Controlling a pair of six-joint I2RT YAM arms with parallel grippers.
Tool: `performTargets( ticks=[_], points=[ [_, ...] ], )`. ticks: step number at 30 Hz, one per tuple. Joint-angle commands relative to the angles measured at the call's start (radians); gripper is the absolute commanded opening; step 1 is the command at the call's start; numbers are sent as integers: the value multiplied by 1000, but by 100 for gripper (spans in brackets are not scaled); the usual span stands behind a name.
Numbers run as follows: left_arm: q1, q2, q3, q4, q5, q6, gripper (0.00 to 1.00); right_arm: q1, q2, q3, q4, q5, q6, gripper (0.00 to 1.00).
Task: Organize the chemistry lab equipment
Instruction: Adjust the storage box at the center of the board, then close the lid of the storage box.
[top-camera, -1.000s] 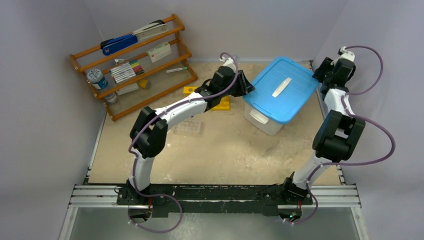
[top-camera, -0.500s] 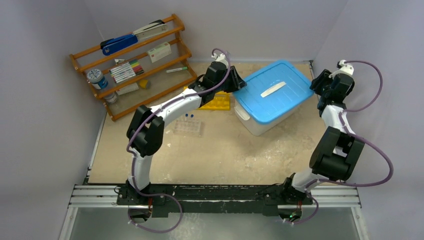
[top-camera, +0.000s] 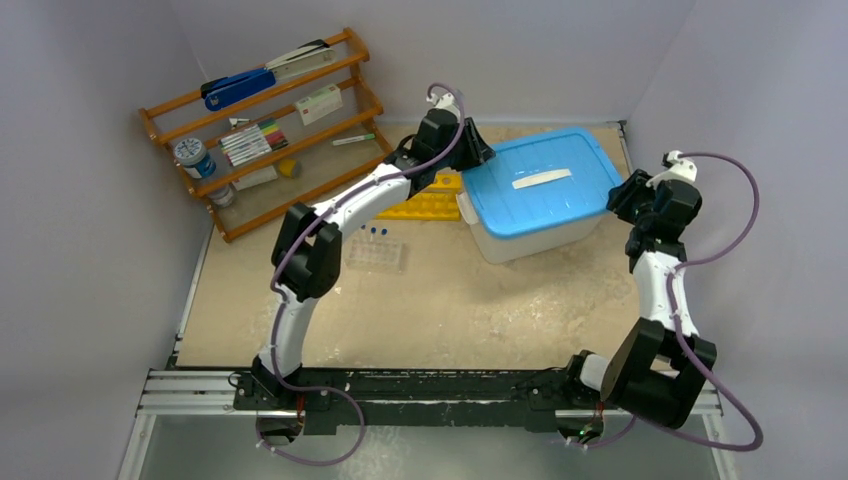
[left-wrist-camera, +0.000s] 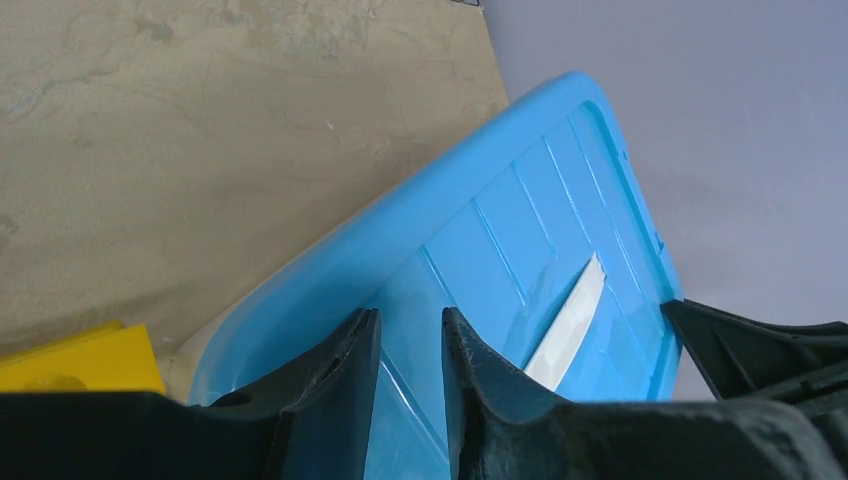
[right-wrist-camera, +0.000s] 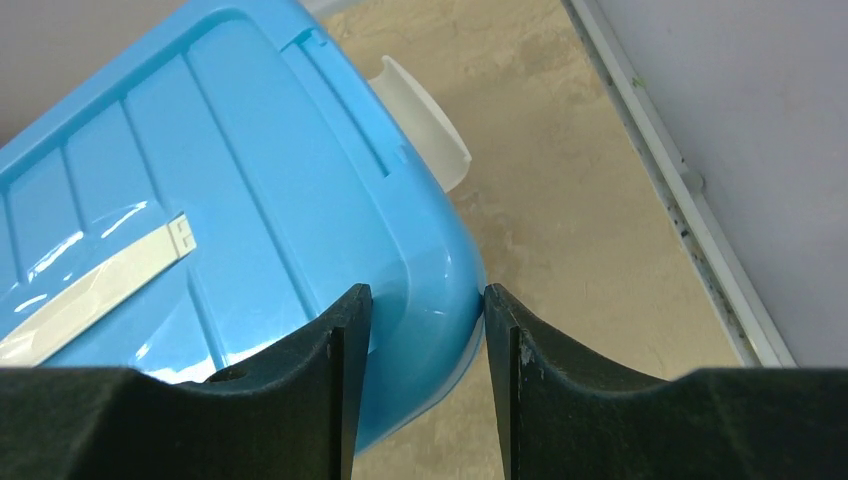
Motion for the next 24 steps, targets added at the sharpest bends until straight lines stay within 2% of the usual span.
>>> performTargets(
  ticks=[1,7,8,9,13,18,21,24],
  points=[
    [-2,29,0,-126,-3,62,32,12,-83,5,-173,-18,-4,48],
    [-2,-256,-177,-87,4,84,44,13,-177,60,-204,27,16,48],
    [-2,-311,-214,-82,0,83,49,12,-189,63,-203,36,19,48],
    [-2,-367,-260,-79,-5,78,54,12,-197,66,-201,42,21,48],
    [13,-589,-491,-39,-45,-16,61,13,-216,65,-197,29,23,48],
    [70,-759,-786,190,68,-202,65,12,-237,42,-176,-8,25,48],
    [73,-748,-886,355,88,-256,67,13,-248,31,-173,-38,18,50],
    [73,-688,-976,643,104,-362,68,12,-259,20,-155,-98,22,50]
  ],
)
